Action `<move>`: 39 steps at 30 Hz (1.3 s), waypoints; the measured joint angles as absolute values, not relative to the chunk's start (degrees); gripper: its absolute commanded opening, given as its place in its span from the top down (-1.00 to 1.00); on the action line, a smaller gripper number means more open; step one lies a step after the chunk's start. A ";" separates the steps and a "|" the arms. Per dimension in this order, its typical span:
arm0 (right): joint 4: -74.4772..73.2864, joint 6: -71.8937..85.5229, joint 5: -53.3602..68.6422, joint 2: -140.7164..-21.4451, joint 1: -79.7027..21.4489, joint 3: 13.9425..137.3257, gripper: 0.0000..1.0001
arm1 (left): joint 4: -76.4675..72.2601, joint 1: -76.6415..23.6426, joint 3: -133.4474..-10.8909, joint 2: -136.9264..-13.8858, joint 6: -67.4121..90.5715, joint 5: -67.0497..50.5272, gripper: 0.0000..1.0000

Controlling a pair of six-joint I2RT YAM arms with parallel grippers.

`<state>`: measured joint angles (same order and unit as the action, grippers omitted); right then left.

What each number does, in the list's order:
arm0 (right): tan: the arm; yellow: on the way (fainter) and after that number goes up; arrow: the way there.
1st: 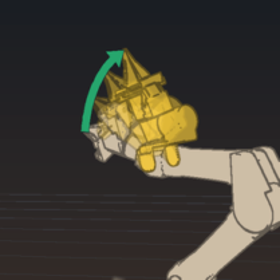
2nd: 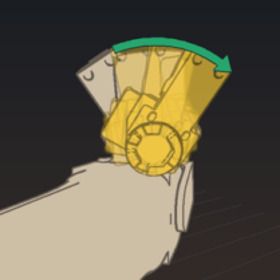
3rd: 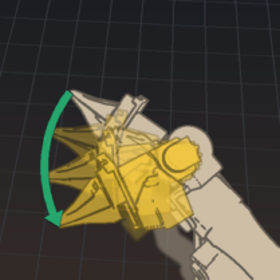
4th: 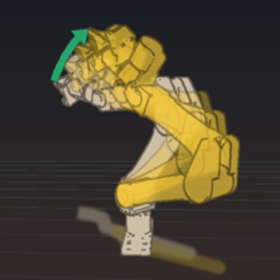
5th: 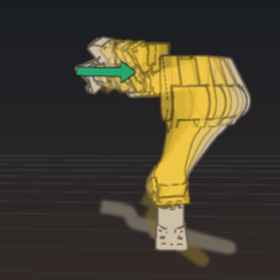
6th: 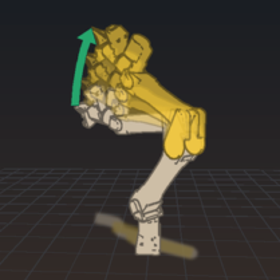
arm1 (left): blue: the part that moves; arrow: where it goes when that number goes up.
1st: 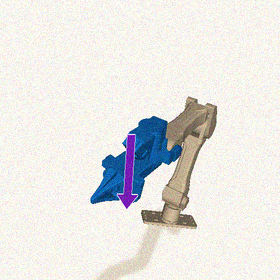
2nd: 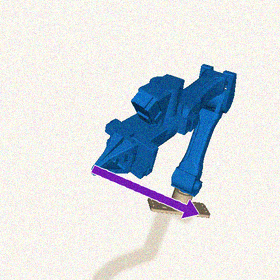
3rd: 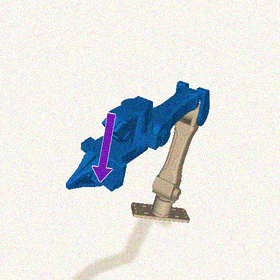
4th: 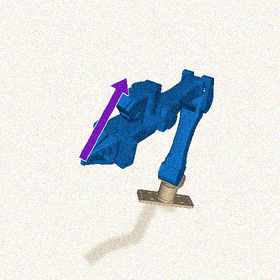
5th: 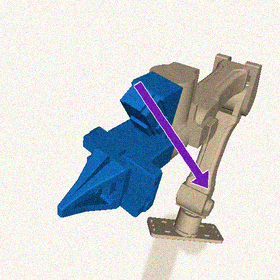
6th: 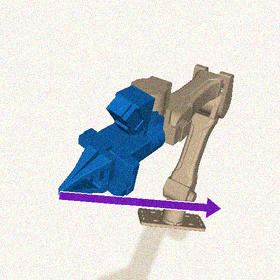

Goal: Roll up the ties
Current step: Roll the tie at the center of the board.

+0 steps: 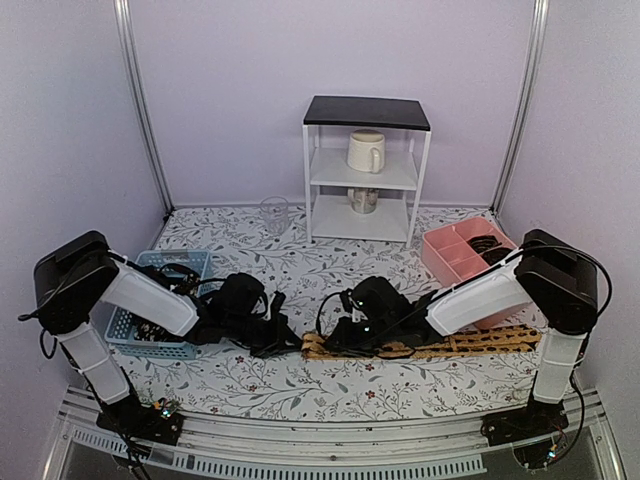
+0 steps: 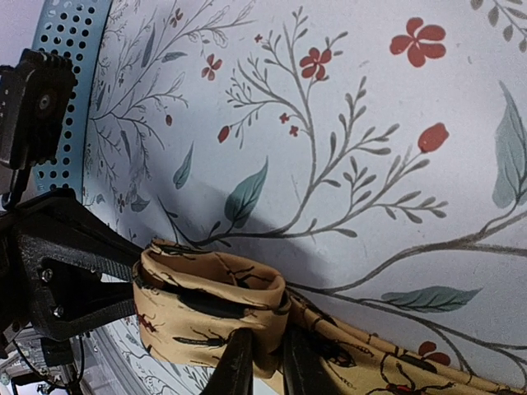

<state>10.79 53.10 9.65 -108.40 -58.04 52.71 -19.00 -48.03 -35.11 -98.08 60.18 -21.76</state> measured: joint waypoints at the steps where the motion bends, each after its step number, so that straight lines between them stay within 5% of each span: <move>1: 10.74 53.12 9.54 -108.27 -58.04 52.64 0.68 | -19.75 -48.05 -35.11 -98.19 60.36 -22.20 1.00; 9: 10.07 52.97 8.99 -107.35 -57.91 51.88 0.81 | -22.68 -48.10 -35.11 -98.72 61.21 -23.90 1.00; 16: 9.74 52.84 8.47 -106.41 -57.74 51.16 0.64 | -25.06 -48.12 -35.14 -99.61 61.67 -25.15 1.00; 24: 7.97 52.49 7.55 -105.03 -57.69 50.37 0.86 | -25.87 -48.23 -35.22 -100.60 61.80 -25.30 1.00; 39: 9.26 51.75 10.59 -105.91 -57.67 50.89 0.87 | -22.79 -48.29 -35.42 -100.95 60.71 -22.22 1.00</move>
